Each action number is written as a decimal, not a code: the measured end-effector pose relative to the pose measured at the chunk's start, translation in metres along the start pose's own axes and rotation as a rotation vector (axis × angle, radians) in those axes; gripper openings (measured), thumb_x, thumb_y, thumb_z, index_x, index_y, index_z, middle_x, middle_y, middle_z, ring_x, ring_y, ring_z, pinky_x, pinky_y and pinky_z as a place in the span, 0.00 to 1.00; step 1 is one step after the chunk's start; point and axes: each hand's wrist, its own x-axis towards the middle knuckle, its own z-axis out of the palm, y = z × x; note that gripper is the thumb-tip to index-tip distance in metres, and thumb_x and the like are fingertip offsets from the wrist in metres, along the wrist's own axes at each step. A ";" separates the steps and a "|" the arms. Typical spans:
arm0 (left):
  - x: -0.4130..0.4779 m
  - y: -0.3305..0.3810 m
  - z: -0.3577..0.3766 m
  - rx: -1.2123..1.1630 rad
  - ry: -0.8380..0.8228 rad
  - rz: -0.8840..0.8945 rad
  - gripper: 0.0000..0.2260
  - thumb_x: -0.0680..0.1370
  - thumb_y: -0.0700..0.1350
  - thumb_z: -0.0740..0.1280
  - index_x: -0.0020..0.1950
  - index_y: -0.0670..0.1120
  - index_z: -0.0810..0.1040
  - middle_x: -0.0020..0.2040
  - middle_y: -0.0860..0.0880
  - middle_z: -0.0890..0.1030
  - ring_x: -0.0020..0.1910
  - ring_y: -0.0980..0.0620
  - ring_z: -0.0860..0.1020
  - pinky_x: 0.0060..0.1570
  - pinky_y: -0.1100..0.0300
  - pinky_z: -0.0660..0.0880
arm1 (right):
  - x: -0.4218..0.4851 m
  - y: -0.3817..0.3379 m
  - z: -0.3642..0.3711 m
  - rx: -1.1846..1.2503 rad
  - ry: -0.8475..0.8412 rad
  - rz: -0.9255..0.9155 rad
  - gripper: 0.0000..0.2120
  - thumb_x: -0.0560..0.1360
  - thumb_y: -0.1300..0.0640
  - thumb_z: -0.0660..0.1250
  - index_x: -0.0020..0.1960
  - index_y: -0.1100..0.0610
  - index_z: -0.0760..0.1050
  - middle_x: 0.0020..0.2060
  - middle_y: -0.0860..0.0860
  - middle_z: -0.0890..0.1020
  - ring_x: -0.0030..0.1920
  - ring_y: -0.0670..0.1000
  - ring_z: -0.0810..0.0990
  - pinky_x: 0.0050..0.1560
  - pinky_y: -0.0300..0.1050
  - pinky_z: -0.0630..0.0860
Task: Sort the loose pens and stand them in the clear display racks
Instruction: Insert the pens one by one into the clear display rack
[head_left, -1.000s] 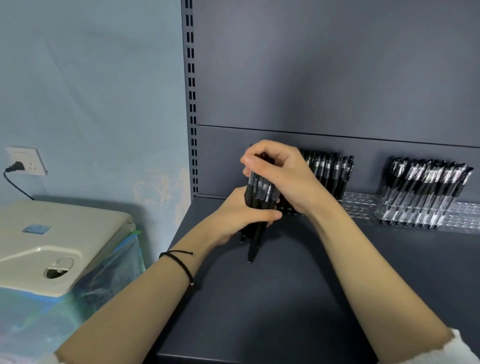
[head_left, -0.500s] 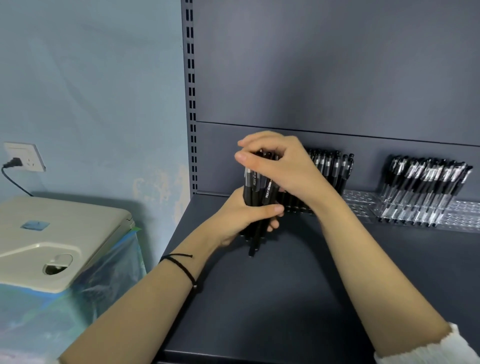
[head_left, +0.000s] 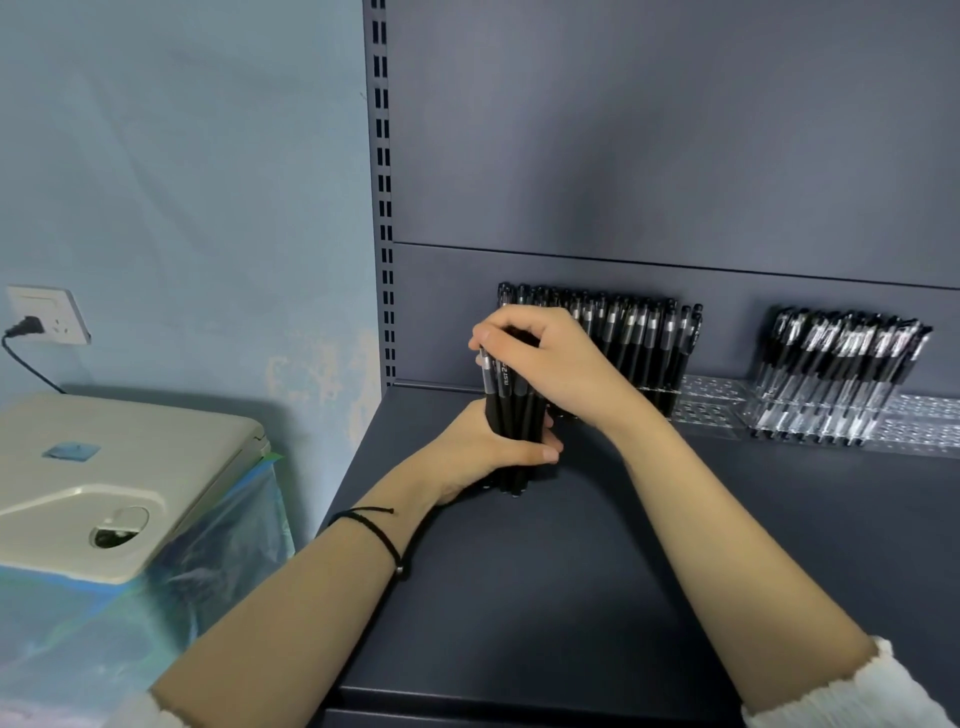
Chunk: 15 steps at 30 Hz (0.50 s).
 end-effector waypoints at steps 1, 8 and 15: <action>0.000 0.000 0.000 -0.017 -0.004 -0.004 0.10 0.72 0.32 0.73 0.49 0.43 0.78 0.45 0.46 0.85 0.46 0.51 0.83 0.48 0.61 0.78 | 0.000 0.000 0.000 -0.007 0.005 -0.001 0.08 0.79 0.51 0.65 0.45 0.50 0.82 0.40 0.39 0.83 0.45 0.36 0.79 0.49 0.34 0.71; 0.002 -0.006 -0.002 -0.118 0.003 -0.020 0.10 0.77 0.35 0.69 0.58 0.39 0.76 0.51 0.45 0.85 0.42 0.51 0.83 0.47 0.57 0.79 | -0.009 0.004 -0.009 0.244 0.218 0.108 0.12 0.81 0.48 0.60 0.60 0.47 0.78 0.58 0.42 0.81 0.58 0.39 0.78 0.55 0.29 0.71; 0.008 0.000 0.008 -0.224 0.108 -0.007 0.13 0.78 0.34 0.67 0.62 0.40 0.77 0.52 0.45 0.85 0.40 0.52 0.83 0.39 0.60 0.79 | -0.050 0.029 -0.028 0.522 0.304 0.520 0.06 0.78 0.57 0.68 0.55 0.53 0.77 0.50 0.51 0.81 0.49 0.49 0.81 0.47 0.42 0.79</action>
